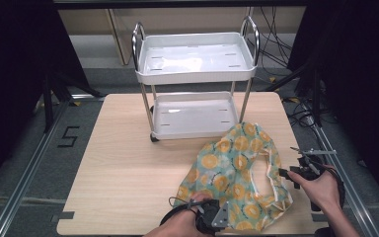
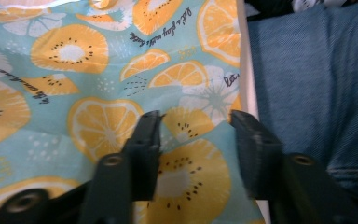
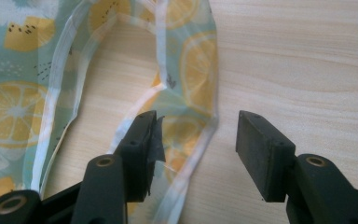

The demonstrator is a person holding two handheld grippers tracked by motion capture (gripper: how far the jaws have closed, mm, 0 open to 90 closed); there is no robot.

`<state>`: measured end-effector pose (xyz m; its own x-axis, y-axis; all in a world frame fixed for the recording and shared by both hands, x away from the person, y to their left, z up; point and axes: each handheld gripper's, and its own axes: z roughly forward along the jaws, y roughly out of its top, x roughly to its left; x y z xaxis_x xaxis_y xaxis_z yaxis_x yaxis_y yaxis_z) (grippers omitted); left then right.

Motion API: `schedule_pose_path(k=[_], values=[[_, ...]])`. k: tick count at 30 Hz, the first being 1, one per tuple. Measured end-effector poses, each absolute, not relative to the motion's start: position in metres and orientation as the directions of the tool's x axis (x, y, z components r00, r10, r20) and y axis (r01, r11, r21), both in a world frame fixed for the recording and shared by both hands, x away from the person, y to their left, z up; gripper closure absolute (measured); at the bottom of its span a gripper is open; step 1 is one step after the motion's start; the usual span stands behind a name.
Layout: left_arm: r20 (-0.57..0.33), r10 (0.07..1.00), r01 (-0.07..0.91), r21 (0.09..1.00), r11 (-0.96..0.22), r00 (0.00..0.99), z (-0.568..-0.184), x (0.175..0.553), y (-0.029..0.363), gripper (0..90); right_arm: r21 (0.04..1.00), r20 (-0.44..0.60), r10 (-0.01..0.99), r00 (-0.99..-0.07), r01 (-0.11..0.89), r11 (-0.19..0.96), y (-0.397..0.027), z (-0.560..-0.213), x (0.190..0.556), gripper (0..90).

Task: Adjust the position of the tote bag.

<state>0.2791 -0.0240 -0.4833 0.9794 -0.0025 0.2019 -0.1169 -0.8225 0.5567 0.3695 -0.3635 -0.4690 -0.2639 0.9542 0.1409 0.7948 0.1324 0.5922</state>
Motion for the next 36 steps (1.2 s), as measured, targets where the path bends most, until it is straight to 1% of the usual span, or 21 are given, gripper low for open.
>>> schedule_pose_path(k=[1, 3, 6, 8, 9, 10, 11, 13, 14, 19, 20, 22, 25, 28, 30, 31, 32, 33, 34, 35, 36], values=[[0.203, -0.002, -0.117, 0.556, -0.823, 0.979, -0.484, 0.279, -0.024, 60.2, 0.589, 0.166, 0.96, -0.227, 0.804, 0.088, -0.36, -0.469, 0.368, 49.2], [0.215, -0.004, -0.125, 0.552, -0.824, 0.977, -0.484, 0.278, -0.024, 69.0, 0.591, 0.143, 0.956, -0.257, 0.797, 0.126, -0.363, -0.47, 0.369, 49.2], [0.236, 0.0, -0.134, 0.548, -0.826, 0.972, -0.482, 0.279, -0.024, 79.6, 0.588, 0.148, 0.957, -0.25, 0.801, 0.118, -0.363, -0.469, 0.369, 49.2], [0.246, 0.031, -0.116, 0.559, -0.821, 0.969, -0.478, 0.282, -0.021, 86.8, 0.59, 0.151, 0.957, -0.249, 0.799, 0.115, -0.363, -0.469, 0.369, 49.1], [0.251, 0.053, -0.103, 0.569, -0.816, 0.966, -0.474, 0.285, -0.018, 88.1, 0.592, 0.151, 0.957, -0.25, 0.798, 0.115, -0.363, -0.469, 0.369, 49.2], [0.26, 0.071, -0.097, 0.583, -0.807, 0.963, -0.471, 0.287, -0.016, 88.8, 0.596, 0.151, 0.957, -0.249, 0.795, 0.113, -0.363, -0.469, 0.369, 49.1], [0.264, 0.087, -0.091, 0.594, -0.799, 0.96, -0.468, 0.289, -0.012, 89.1, 0.603, 0.167, 0.962, -0.217, 0.794, 0.075, -0.36, -0.47, 0.368, 49.2], [0.26, 0.097, -0.083, 0.601, -0.795, 0.961, -0.465, 0.29, -0.01, 89.3, 0.592, 0.147, 0.955, -0.258, 0.796, 0.124, -0.365, -0.468, 0.369, 49.1], [0.259, 0.138, -0.06, 0.632, -0.773, 0.956, -0.46, 0.292, -0.004, 89.4, 0.597, 0.143, 0.954, -0.265, 0.791, 0.13, -0.365, -0.468, 0.37, 49.1], [0.24, 0.209, -0.013, 0.686, -0.728, 0.948, -0.448, 0.299, 0.012, 89.5, 0.601, 0.161, 0.956, -0.243, 0.793, 0.101, -0.363, -0.466, 0.368, 49.2], [0.231, 0.226, -0.002, 0.702, -0.712, 0.946, -0.446, 0.3, 0.016, 89.5, 0.613, 0.144, 0.955, -0.259, 0.781, 0.119, -0.364, -0.466, 0.369, 49.2], [0.219, 0.255, 0.016, 0.729, -0.684, 0.942, -0.438, 0.302, 0.026, 89.5, 0.618, 0.153, 0.953, -0.263, 0.777, 0.116, -0.364, -0.463, 0.368, 49.2], [0.191, 0.311, 0.054, 0.769, -0.636, 0.931, -0.426, 0.304, 0.049, 89.5, 0.635, 0.21, 0.948, -0.238, 0.771, 0.053, -0.361, -0.458, 0.367, 49.2], [0.16, 0.376, 0.095, 0.811, -0.577, 0.913, -0.421, 0.308, 0.075, 89.6, 0.65, 0.241, 0.934, -0.263, 0.758, 0.045, -0.362, -0.448, 0.369, 49.2], [0.146, 0.408, 0.122, 0.818, -0.562, 0.901, -0.419, 0.312, 0.089, 89.6, 0.658, 0.257, 0.925, -0.28, 0.751, 0.044, -0.361, -0.443, 0.371, 49.2], [0.146, 0.408, 0.122, 0.818, -0.562, 0.901, -0.419, 0.312, 0.089, 89.6, 0.662, 0.269, 0.92, -0.287, 0.748, 0.039, -0.359, -0.441, 0.373, 49.0], [0.165, 0.428, 0.12, 0.816, -0.565, 0.889, -0.417, 0.319, 0.105, 89.6, 0.68, 0.292, 0.901, -0.321, 0.732, 0.041, -0.357, -0.44, 0.377, 48.6], [0.165, 0.428, 0.12, 0.816, -0.565, 0.889, -0.417, 0.319, 0.105, 89.6, 0.68, 0.292, 0.901, -0.321, 0.732, 0.041, -0.357, -0.44, 0.377, 48.6], [0.179, 0.456, 0.128, 0.815, -0.565, 0.872, -0.415, 0.323, 0.115, 89.5, 0.679, 0.344, 0.871, -0.35, 0.734, 0.027, -0.352, -0.436, 0.383, 47.7], [0.189, 0.465, 0.131, 0.81, -0.572, 0.865, -0.414, 0.327, 0.122, 89.5, 0.693, 0.341, 0.854, -0.394, 0.718, 0.054, -0.351, -0.435, 0.386, 47.2], [0.184, 0.476, 0.139, 0.813, -0.566, 0.86, -0.413, 0.329, 0.125, 89.6, 0.688, 0.366, 0.838, -0.404, 0.724, 0.049, -0.345, -0.432, 0.389, 46.4]])
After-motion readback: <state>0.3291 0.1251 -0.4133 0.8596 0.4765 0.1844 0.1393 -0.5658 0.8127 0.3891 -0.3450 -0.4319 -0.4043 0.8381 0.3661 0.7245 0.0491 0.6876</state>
